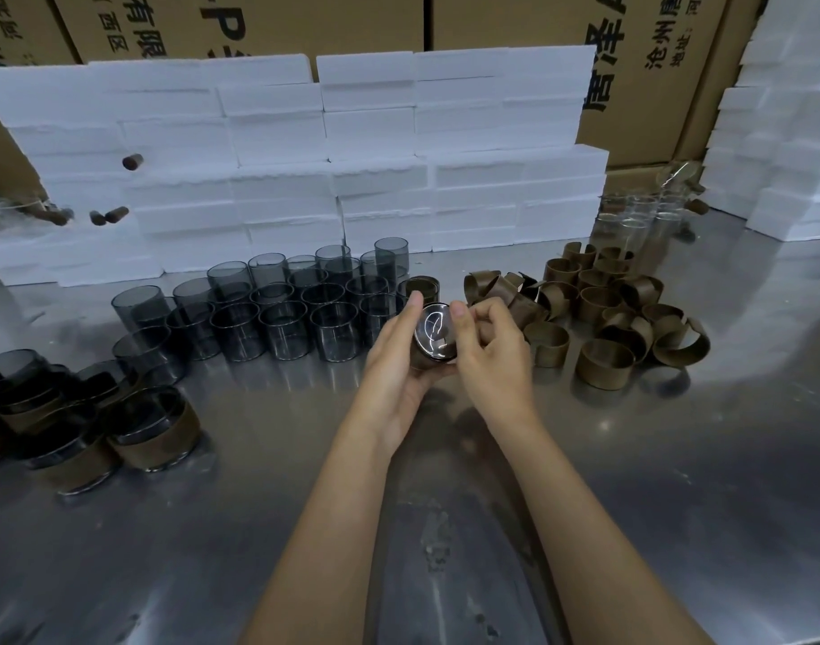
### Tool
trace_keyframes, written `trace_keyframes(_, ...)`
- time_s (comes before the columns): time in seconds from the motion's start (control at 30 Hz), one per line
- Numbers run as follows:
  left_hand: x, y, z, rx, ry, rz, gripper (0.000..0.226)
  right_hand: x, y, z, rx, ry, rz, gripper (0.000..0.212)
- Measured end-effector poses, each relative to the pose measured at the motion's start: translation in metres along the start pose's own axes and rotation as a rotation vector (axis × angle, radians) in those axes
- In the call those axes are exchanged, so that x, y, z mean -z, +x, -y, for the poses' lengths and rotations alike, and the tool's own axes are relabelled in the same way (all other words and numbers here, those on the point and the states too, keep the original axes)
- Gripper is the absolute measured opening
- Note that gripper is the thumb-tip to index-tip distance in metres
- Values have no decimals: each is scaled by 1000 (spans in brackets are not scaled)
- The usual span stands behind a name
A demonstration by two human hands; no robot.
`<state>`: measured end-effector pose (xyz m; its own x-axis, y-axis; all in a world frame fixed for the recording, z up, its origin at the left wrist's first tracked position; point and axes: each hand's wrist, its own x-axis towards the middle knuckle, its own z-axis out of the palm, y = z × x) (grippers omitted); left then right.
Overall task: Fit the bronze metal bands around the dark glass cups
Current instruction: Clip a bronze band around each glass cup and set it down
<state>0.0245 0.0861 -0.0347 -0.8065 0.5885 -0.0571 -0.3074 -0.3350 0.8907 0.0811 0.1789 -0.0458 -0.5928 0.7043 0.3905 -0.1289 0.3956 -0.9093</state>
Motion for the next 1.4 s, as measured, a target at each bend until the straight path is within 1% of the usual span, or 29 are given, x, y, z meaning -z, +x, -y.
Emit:
trace_keyframes(0.1, 4, 3, 0, -15, -55, -62, 62, -1, 1, -1, -11, 14, 54, 20)
trace_keyframes(0.17, 7, 5, 0, -12, -135, -106, 60, 3, 4, -2, 20, 3, 10, 14)
trace_keyframes(0.2, 8, 6, 1, -1, -175, -129, 57, 8, 7, -4, 54, -86, -55, 12)
trace_keyframes(0.23, 11, 8, 1, 9, -209, -149, 52, 14, 10, -8, 80, -247, -127, 12)
trace_keyframes(0.27, 13, 9, 2, 16, -240, -162, 45, 20, 12, -12, 78, -448, -172, 19)
trace_keyframes(0.3, 14, 10, 2, 21, -269, -170, 40, 25, 14, -16, 49, -622, -164, 29)
trace_keyframes(0.33, 15, 10, 2, 28, -290, -177, 37, 28, 15, -19, 7, -741, -116, 37)
trace_keyframes(0.37, 16, 10, 2, 38, -303, -184, 37, 29, 14, -21, -29, -809, -58, 42)
trace_keyframes(0.4, 16, 10, 3, 46, -312, -189, 36, 28, 13, -22, -47, -842, -10, 41)
trace_keyframes(0.47, 16, 10, 3, 53, -324, -185, 35, 26, 12, -22, -33, -856, 37, 30)
trace_keyframes(0.53, 17, 10, 4, 50, -324, -171, 32, 24, 12, -20, -14, -861, 47, 25)
trace_keyframes(0.63, 17, 10, 2, 51, -305, -162, 31, 23, 10, -21, 9, -882, 40, 22)
trace_keyframes(0.7, 15, 9, 1, 43, -278, -167, 37, 22, 10, -19, 63, -818, 2, 18)
trace_keyframes(0.73, 14, 9, 1, 36, -262, -172, 42, 21, 10, -17, 101, -727, -25, 15)
trace_keyframes(0.8, 13, 8, 1, 20, -231, -174, 49, 16, 10, -10, 114, -381, -70, 11)
trace_keyframes(0.83, 11, 7, 1, 16, -211, -168, 51, 13, 9, -5, 78, -183, -71, 11)
trace_keyframes(0.87, 10, 6, 1, 11, -186, -160, 50, 10, 7, 0, 32, -35, -64, 13)
trace_keyframes(0.9, 9, 6, 2, 4, -154, -150, 47, 7, 5, 2, -10, 57, -51, 15)
trace_keyframes(1.0, 6, 6, 6, -27, -53, -131, 25, 1, 3, 7, -40, 134, -31, 18)
trace_keyframes(1.07, 5, 5, 9, -49, 0, -117, 26, 2, 1, 9, -22, 122, -49, 22)
trace_keyframes(1.17, 4, 4, 9, -74, 63, -119, 47, 1, 0, 14, -60, 142, -31, 37)
trace_keyframes(1.27, 3, 3, 8, -106, 209, -111, 80, 2, 0, 20, -186, 319, -9, 45)
trace_keyframes(1.3, 3, 3, 9, -129, 272, -108, 87, 4, 1, 22, -227, 376, -13, 47)
trace_keyframes(1.4, 2, 4, 11, -158, 392, -88, 95, 9, 5, 23, -302, 464, -17, 49)
